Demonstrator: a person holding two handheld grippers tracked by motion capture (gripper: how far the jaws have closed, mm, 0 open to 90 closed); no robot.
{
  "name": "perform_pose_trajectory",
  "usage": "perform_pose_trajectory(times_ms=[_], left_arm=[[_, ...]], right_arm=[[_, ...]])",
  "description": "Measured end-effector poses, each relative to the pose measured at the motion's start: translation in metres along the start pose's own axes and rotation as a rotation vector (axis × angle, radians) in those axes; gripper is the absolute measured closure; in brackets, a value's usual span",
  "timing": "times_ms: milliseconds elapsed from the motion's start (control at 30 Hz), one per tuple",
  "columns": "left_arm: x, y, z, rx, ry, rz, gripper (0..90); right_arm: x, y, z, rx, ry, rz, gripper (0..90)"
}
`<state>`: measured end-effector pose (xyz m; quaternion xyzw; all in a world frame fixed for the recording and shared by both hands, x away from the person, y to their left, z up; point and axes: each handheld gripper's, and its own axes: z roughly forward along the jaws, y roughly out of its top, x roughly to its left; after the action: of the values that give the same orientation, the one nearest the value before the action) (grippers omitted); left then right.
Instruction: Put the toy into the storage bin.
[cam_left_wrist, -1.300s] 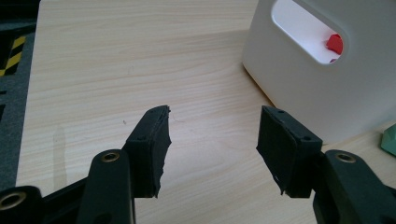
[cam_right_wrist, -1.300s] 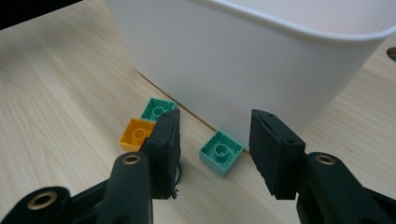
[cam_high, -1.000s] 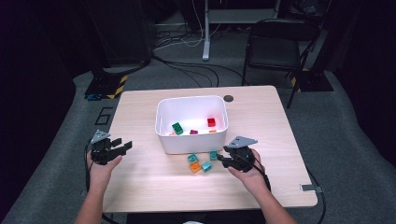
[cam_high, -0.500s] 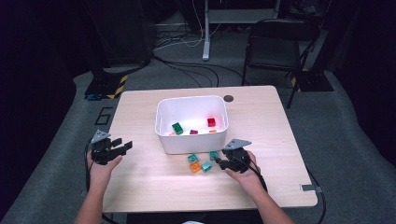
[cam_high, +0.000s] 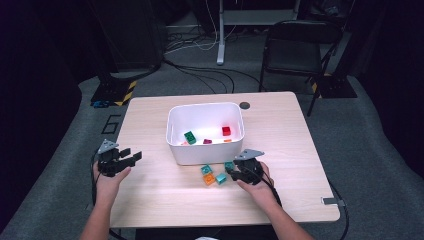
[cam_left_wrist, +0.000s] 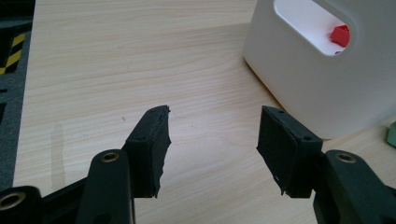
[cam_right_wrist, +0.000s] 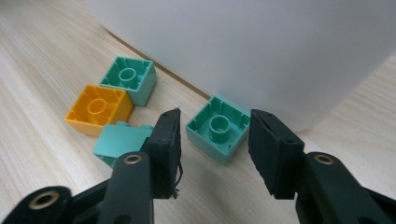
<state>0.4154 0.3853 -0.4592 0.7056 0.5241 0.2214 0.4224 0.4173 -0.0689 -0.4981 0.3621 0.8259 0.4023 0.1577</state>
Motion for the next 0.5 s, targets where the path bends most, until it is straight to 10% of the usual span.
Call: perform_pose_trajectory(times_ms=[500], left_arm=[[0.001, -0.001, -0.001, 0.003, 0.002, 0.001, 43.1]], right_arm=[[0.007, 0.001, 0.01, 0.051, 0.011, -0.035, 64.5]])
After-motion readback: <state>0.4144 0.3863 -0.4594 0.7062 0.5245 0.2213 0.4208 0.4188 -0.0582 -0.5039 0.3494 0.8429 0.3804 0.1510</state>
